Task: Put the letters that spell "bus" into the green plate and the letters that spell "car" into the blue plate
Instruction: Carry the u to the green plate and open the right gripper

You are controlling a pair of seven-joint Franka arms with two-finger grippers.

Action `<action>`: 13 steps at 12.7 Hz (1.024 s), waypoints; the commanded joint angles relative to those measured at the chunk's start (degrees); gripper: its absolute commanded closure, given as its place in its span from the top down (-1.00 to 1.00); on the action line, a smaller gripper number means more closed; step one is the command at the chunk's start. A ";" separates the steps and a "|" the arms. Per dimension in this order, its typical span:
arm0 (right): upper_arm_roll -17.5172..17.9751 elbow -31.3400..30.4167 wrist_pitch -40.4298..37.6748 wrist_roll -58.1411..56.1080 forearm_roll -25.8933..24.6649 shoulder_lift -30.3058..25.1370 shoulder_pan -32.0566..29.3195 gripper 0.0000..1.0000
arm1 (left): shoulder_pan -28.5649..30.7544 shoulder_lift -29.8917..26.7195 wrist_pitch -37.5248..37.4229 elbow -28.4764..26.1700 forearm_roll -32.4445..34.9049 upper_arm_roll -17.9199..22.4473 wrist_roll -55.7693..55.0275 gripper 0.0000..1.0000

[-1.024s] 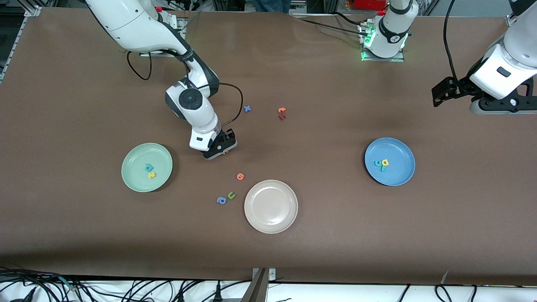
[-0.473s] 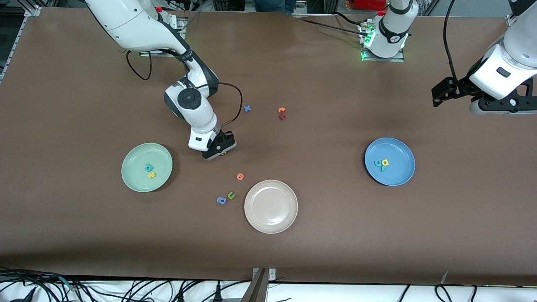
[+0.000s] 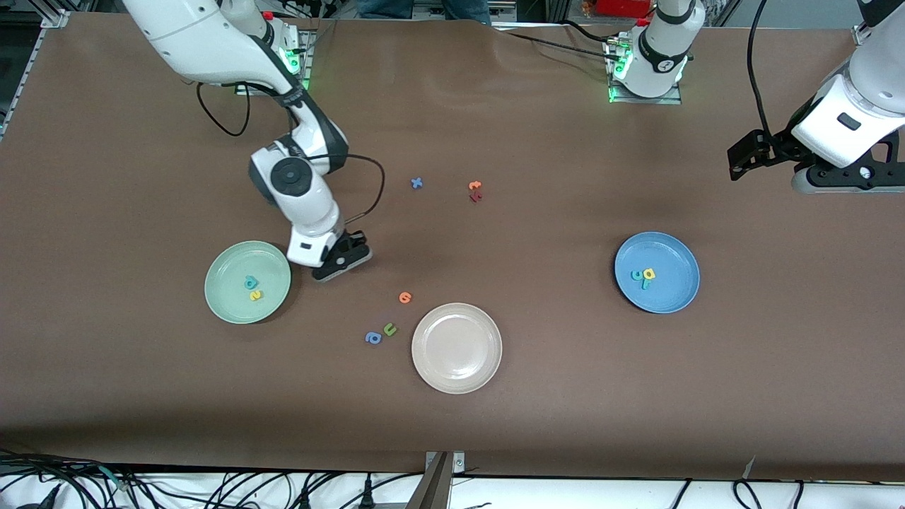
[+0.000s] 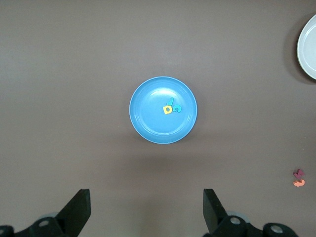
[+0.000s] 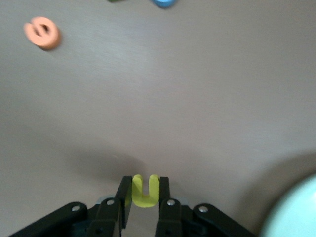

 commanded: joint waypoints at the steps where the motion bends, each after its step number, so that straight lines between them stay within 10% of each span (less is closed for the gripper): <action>1: -0.89 0.38 -4.77 -12.99 6.64 -2.76 -3.40 -1.00 | 0.13 0.88 -1.35 2.04 -1.67 -0.03 -0.43 1.00; 9: -9.76 0.48 -7.69 -32.91 14.67 -2.94 -6.22 -0.91 | -0.13 0.88 -1.35 2.04 -1.67 -0.11 -0.51 1.00; 13: -10.29 0.47 -7.78 -32.82 15.81 -2.41 -6.49 0.78 | -0.22 0.88 -1.35 2.04 -1.67 -0.11 -0.51 1.00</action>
